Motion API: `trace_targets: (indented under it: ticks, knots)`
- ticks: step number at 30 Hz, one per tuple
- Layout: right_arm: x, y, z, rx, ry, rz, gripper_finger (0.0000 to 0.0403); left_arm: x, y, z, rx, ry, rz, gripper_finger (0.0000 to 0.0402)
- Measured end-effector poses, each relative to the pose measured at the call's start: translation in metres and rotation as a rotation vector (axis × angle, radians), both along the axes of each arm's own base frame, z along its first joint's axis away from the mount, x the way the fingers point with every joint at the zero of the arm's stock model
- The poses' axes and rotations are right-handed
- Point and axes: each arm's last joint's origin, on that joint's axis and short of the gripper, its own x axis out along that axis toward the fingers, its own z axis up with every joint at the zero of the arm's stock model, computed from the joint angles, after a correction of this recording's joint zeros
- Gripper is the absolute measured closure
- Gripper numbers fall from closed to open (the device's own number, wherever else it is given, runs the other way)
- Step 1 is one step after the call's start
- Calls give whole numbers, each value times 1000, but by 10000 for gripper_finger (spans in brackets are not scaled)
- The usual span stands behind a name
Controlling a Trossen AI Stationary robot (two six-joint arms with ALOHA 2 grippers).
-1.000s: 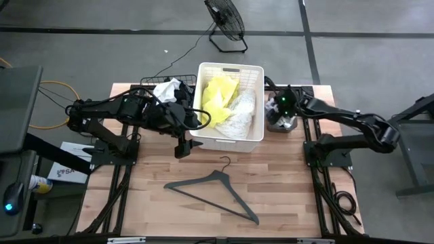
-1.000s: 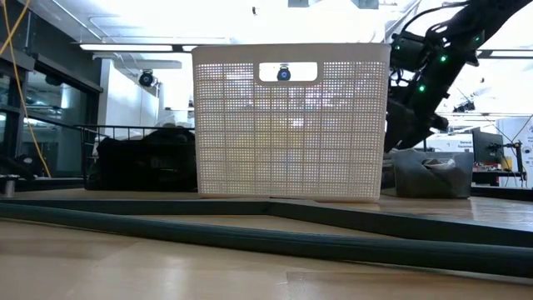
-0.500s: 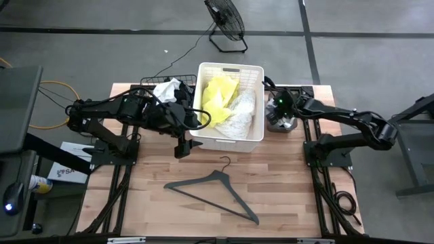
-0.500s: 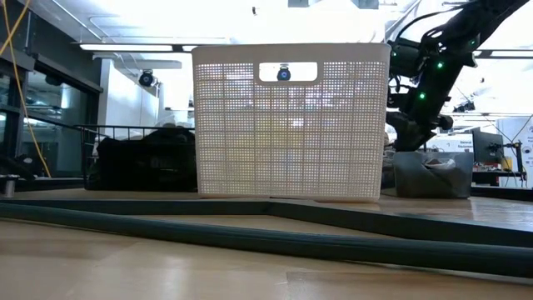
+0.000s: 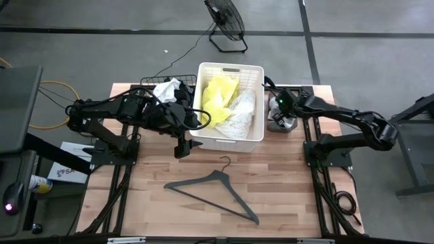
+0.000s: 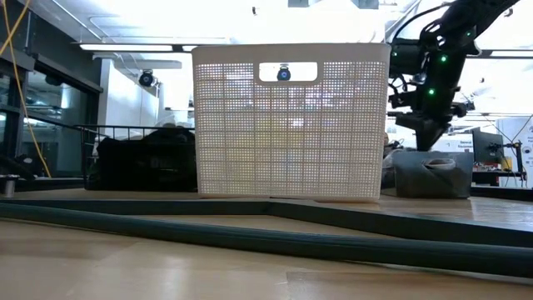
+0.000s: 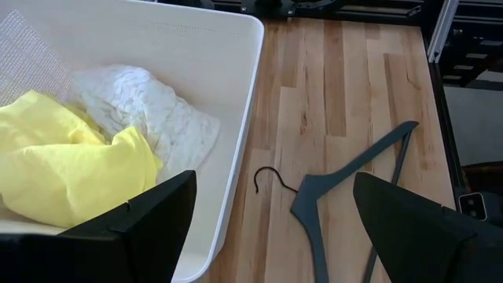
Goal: Pick & Place Cloths
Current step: Put the grey sock into black bin, then return to Home Position
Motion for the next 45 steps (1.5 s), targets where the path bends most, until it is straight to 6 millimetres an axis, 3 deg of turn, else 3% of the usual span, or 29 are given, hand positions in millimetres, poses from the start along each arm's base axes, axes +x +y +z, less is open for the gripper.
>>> trace_targets:
  ticks: [5, 18, 25, 30, 39, 45]
  knots:
    - [-1, 0, -4, 43, 24, 19, 398, 0, 0, 0, 0, 0, 0, 64]
    - [5, -12, -42, 173, 122, -26, 399, -11, 2, 8, -5, -32, 1, 64]
    - [0, -11, -33, 157, 63, -42, 388, -24, 0, 16, -10, -67, -7, 64]
    - [-4, -6, -16, 110, -16, -33, 339, -25, 0, 16, -9, -71, -6, 64]
    - [-13, 2, 6, 39, -117, -22, 203, -24, 0, 12, -7, -53, -4, 64]
    - [-21, 10, 21, -15, -201, -26, 166, -27, -4, 13, -2, -60, -4, 64]
